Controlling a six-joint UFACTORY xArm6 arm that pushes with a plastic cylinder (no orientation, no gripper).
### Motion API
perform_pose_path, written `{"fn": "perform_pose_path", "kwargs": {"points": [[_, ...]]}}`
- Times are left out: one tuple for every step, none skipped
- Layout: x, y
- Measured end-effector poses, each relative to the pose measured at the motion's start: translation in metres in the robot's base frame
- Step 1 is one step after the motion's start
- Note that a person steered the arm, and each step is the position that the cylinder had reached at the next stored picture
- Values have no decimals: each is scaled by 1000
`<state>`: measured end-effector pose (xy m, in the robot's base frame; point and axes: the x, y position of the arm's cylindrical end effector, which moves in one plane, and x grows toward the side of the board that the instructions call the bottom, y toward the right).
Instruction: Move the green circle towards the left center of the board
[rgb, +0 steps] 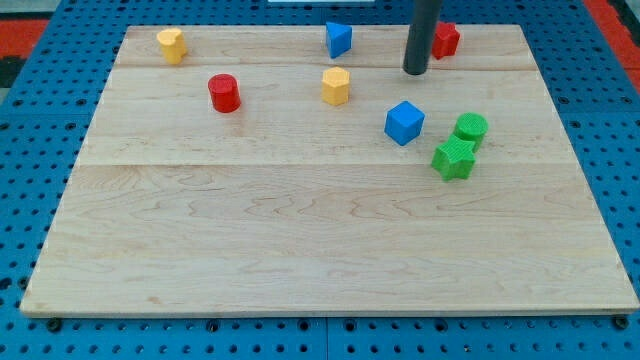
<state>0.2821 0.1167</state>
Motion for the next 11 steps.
{"fn": "perform_pose_path", "kwargs": {"points": [[12, -14], [36, 2], [49, 73], [101, 90], [130, 23], [146, -41], [164, -18], [190, -52], [193, -173], [175, -213], [156, -195]]}}
